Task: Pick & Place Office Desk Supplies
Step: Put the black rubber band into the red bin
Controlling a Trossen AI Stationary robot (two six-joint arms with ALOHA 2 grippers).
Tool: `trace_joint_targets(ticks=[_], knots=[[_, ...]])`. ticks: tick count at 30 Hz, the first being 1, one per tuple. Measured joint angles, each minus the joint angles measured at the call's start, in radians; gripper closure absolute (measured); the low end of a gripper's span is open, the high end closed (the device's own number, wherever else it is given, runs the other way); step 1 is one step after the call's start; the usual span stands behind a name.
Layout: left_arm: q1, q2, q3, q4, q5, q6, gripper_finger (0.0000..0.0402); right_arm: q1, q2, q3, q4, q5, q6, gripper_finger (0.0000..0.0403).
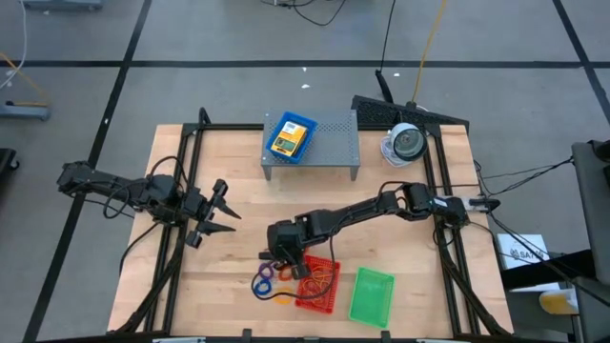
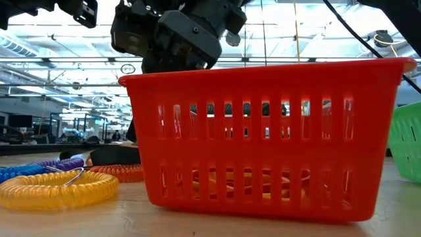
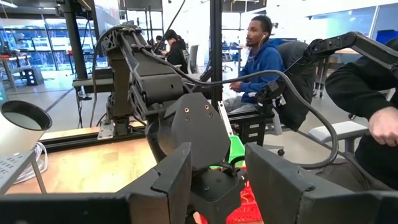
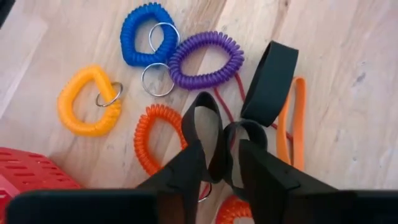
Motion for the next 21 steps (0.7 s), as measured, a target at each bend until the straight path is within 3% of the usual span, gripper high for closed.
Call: trace_joint_targets(ticks=[7, 21], knots=[[0.000, 0.000, 0.000, 0.000, 0.000, 0.000, 0.0245, 0.000, 0.000, 0.000, 0.000, 0.001, -0.016, 0.0271], [0.000, 0.000, 0.000, 0.000, 0.000, 0.000, 0.0245, 0.000, 0.000, 0.000, -0.049, 0.002, -0.128, 0.0309]])
